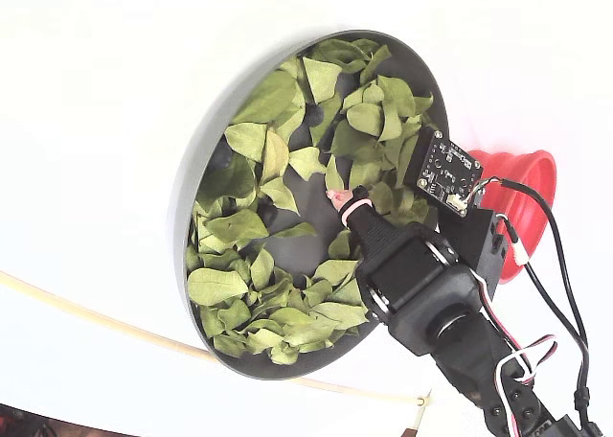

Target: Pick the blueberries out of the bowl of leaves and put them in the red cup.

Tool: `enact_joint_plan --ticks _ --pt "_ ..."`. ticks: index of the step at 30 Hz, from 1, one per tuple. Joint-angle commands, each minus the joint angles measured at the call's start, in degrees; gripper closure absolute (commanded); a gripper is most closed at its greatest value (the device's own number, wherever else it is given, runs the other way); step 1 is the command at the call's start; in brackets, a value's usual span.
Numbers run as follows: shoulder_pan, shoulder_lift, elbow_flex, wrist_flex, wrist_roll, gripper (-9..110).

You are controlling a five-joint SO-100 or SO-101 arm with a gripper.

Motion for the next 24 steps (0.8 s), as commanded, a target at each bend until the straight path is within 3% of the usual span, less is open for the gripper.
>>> enact_joint_plan --ticks 1,24 --pt "1.6 6.9 -0.2 0.8 -0.8 93" --pt "5.5 14.4 0.3 6.2 -4.3 93"
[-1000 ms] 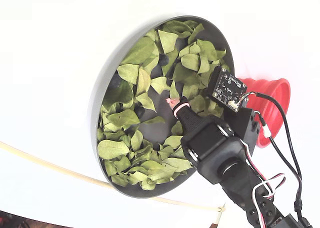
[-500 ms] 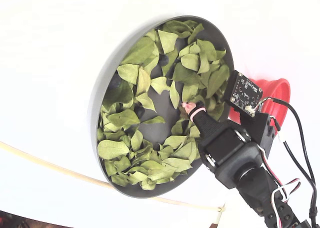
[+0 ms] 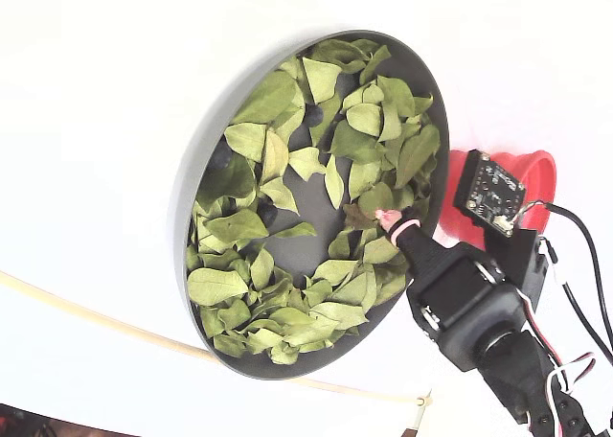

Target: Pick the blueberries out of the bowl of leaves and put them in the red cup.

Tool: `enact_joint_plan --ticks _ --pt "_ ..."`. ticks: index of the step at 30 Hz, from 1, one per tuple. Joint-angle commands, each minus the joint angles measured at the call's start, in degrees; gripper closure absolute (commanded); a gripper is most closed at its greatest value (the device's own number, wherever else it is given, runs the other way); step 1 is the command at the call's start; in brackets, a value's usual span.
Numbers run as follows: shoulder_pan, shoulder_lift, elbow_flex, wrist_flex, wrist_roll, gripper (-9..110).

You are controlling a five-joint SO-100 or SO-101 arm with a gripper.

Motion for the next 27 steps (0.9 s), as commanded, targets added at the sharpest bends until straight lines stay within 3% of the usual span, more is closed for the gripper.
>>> enact_joint_plan --ticks 1,27 --pt "1.4 6.9 0.1 0.4 -0.6 93" --pt "7.1 12.4 -1.7 1.8 -3.0 93"
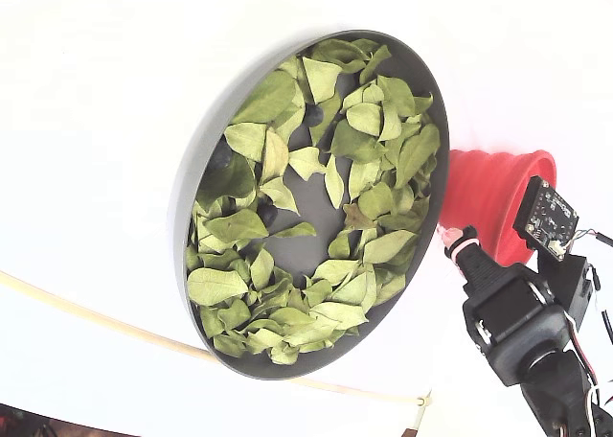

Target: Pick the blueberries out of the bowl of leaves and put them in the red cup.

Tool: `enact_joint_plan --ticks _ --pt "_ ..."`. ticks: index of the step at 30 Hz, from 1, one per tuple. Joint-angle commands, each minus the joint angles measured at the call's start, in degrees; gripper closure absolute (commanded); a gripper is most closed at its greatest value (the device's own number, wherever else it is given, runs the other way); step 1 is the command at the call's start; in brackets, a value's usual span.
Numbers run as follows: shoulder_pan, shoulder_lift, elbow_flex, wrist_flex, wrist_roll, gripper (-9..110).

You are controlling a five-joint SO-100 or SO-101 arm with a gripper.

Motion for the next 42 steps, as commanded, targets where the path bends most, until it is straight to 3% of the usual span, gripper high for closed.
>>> enact_joint_plan --ticks 1,42 --pt "1.8 6.2 -2.0 0.3 -0.6 93" --pt "9.7 0.2 -17.3 -0.4 -2.2 93"
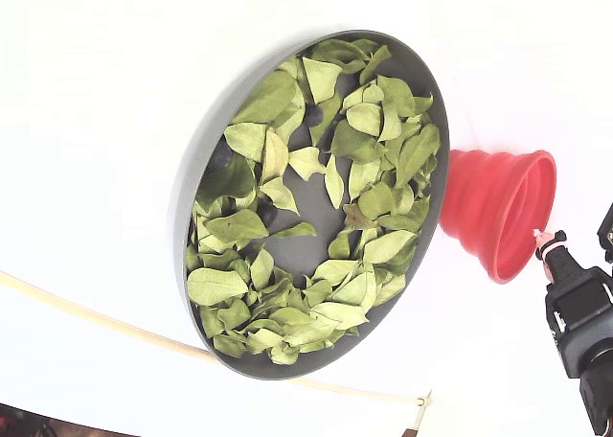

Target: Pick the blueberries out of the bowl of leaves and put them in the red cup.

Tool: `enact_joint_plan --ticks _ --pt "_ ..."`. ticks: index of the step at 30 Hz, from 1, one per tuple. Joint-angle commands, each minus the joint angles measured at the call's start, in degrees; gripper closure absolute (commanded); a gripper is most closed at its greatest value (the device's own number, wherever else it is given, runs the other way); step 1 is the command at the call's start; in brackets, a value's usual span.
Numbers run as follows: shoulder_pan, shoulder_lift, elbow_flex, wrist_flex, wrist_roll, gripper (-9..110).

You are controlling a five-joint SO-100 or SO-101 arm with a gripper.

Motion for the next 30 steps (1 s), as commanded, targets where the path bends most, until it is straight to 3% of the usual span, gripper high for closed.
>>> enact_joint_plan --ticks 1,25,30 --pt "2.4 0.4 -5.2 -0.9 -0.3 93" --pt "4.7 -10.7 -15.3 -3.6 0.0 92" --pt "4.5 -11.0 -16.1 -3.7 1.7 84"
